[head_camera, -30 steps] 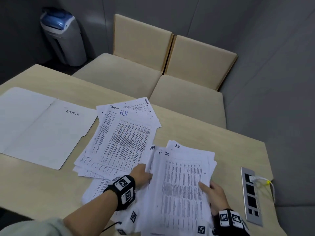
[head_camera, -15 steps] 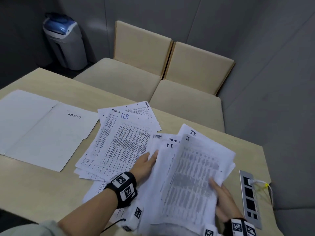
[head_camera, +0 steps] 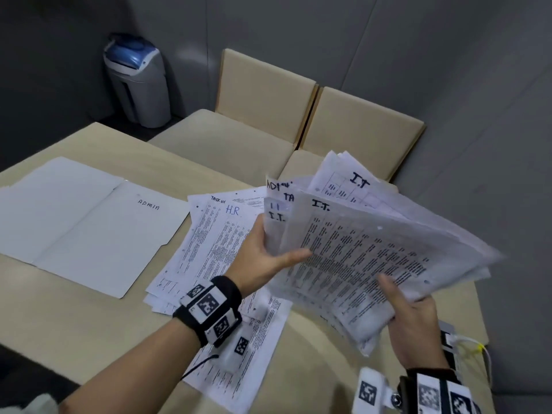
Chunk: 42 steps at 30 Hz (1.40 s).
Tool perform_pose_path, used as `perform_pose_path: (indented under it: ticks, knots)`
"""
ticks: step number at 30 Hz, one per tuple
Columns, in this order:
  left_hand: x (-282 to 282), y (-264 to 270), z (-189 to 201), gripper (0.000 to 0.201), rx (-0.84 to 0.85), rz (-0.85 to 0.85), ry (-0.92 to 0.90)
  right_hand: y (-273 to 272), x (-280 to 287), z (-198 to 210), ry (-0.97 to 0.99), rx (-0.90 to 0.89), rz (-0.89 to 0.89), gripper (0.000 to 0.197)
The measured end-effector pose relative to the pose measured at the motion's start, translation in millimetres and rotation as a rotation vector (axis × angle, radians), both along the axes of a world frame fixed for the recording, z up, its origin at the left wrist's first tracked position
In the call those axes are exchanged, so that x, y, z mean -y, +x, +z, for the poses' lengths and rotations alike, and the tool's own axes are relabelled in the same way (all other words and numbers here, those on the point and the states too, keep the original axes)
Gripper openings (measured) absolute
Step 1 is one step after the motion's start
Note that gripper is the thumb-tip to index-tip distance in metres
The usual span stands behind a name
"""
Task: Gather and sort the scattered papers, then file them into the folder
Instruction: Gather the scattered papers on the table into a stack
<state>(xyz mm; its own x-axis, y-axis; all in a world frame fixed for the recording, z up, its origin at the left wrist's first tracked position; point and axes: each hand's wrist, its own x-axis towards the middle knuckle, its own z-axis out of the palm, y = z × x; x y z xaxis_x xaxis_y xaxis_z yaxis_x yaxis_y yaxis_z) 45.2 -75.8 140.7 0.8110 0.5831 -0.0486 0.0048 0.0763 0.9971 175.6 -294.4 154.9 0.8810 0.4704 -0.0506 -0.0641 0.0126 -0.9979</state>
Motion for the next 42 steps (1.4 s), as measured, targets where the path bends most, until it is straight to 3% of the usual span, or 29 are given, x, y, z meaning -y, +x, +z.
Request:
perform_pose_path:
  ticks: [2, 6, 13, 19, 22, 27, 31, 36, 40, 42]
  knots:
    - [1.7, 2.9, 4.7, 0.074, 0.057, 0.053, 0.009, 2.6, -1.3, -12.4, 0.004, 0.022, 0.02, 0.034]
    - [3.1, 5.0, -17.4, 0.074, 0.072, 0.185, 0.001, -9.4, -12.3, -44.7, -0.042, -0.045, 0.079, 0.041]
    - [1.7, 6.4, -58.0, 0.071, -0.212, 0.164, 0.05, -16.5, -30.2, -76.5, -0.113, -0.159, -0.03, 0.025]
    - [-3.8, 0.0, -71.1, 0.035, -0.23, 0.108, 0.087, -16.8, -43.1, -86.2, -0.108, -0.191, -0.036, 0.015]
    - [-22.9, -9.0, -71.1, 0.024, -0.238, 0.166, 0.128, -9.5, -51.8, -84.8, -0.116, -0.155, -0.106, 0.015]
    - [-97.9, -34.5, -104.6, 0.035, -0.622, 0.365, 0.242, 6.2, -73.3, -77.4, -0.08, -0.266, -0.09, 0.016]
    - [-144.3, -46.7, -125.1, 0.053, -0.894, 0.329, 0.368, 0.5, -104.1, -78.1, -0.085, -0.488, 0.062, 0.019]
    - [-177.4, -46.4, -139.8, 0.07, -0.935, 0.189, 0.383, -2.4, -148.7, -111.1, -0.304, -0.602, 0.116, 0.037]
    - [-187.3, -43.5, -146.9, 0.063, -0.949, 0.082, 0.453, -1.1, -173.5, -132.1, -0.453, -0.563, 0.122, 0.045]
    - [-187.5, -40.8, -148.7, 0.059, -0.928, 0.039, 0.476, -1.4, -184.0, -138.4, -0.463, -0.589, 0.117, 0.04]
